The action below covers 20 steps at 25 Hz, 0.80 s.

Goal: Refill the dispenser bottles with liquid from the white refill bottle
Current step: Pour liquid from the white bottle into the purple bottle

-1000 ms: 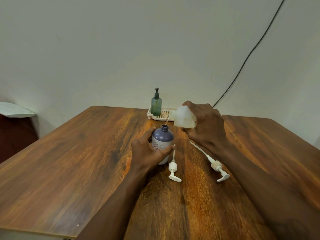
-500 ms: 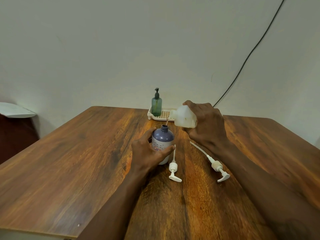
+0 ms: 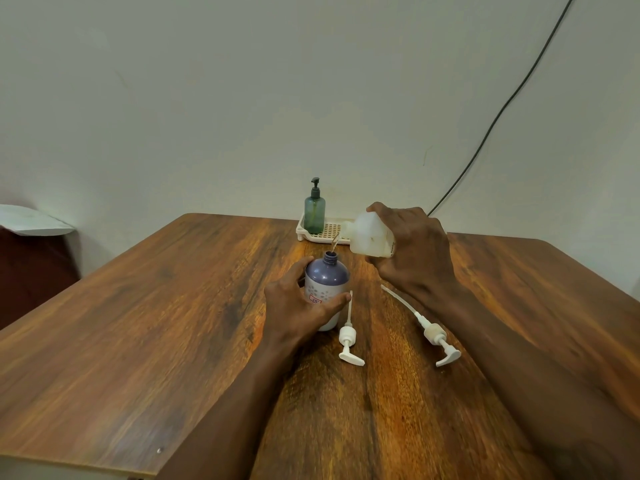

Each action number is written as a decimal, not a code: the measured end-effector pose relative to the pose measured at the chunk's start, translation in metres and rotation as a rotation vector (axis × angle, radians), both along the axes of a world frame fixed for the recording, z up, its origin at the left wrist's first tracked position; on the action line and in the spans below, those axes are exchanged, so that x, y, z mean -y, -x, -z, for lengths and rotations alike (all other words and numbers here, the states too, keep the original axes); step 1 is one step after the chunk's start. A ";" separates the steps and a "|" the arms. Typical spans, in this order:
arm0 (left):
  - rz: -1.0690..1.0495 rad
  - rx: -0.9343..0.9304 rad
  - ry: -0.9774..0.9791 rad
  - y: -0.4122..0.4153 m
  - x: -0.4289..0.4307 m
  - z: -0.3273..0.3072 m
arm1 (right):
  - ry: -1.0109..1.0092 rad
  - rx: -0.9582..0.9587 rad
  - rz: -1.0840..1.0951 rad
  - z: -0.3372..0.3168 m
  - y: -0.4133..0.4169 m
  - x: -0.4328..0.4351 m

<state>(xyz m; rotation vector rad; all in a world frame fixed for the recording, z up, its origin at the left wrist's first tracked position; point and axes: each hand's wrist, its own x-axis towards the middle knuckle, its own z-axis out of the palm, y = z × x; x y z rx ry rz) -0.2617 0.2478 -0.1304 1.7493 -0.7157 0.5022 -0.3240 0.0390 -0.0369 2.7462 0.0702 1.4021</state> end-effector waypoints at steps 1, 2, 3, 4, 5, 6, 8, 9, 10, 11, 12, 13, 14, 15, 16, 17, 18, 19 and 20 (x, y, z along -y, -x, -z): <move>0.000 0.001 -0.001 0.000 0.000 0.000 | 0.001 -0.002 0.001 0.000 0.000 0.000; 0.002 0.001 0.000 0.000 0.000 0.000 | 0.002 -0.004 0.002 0.000 0.000 0.000; 0.003 -0.002 0.001 0.000 0.000 0.000 | 0.003 -0.006 0.003 0.000 0.000 0.000; 0.005 -0.005 0.003 0.000 0.000 0.000 | 0.004 -0.008 0.003 0.001 0.000 0.000; 0.005 -0.007 0.006 0.000 0.000 0.000 | 0.006 -0.008 0.004 0.000 -0.001 0.000; 0.005 -0.009 0.007 0.000 0.000 0.000 | 0.008 -0.008 0.003 0.001 -0.001 0.000; 0.002 -0.008 0.008 0.000 0.000 0.000 | 0.010 -0.005 0.004 0.000 -0.001 0.000; -0.001 -0.005 0.009 -0.001 0.000 0.000 | 0.011 -0.004 0.005 0.000 -0.001 0.000; -0.004 -0.003 0.011 -0.001 0.000 0.001 | 0.012 -0.003 0.007 0.000 -0.001 0.000; -0.005 -0.002 0.013 -0.001 0.000 0.001 | 0.012 -0.003 0.009 0.000 -0.001 0.000; -0.004 -0.002 0.014 -0.001 0.000 0.001 | 0.013 -0.003 0.009 0.000 -0.001 0.000; -0.003 -0.001 0.014 -0.001 0.000 0.001 | 0.013 -0.004 0.009 0.000 -0.001 0.000; -0.001 -0.001 0.014 -0.002 0.000 0.002 | 0.014 -0.005 0.010 0.000 -0.001 0.000; 0.000 -0.001 0.013 -0.002 0.000 0.002 | 0.015 -0.006 0.011 0.000 -0.001 0.000; 0.001 -0.003 0.012 -0.002 0.000 0.002 | 0.015 -0.006 0.011 0.000 -0.001 0.001; 0.001 -0.004 0.014 -0.002 0.000 0.002 | 0.014 -0.003 0.008 -0.001 -0.001 0.001; 0.001 -0.003 0.015 -0.001 -0.001 0.001 | 0.012 0.002 0.002 -0.001 -0.001 0.001; 0.003 -0.002 0.014 -0.001 -0.001 0.001 | 0.012 0.006 -0.002 -0.002 -0.001 0.001; 0.005 -0.002 0.013 -0.001 -0.001 0.001 | 0.013 0.006 -0.003 -0.002 -0.001 0.001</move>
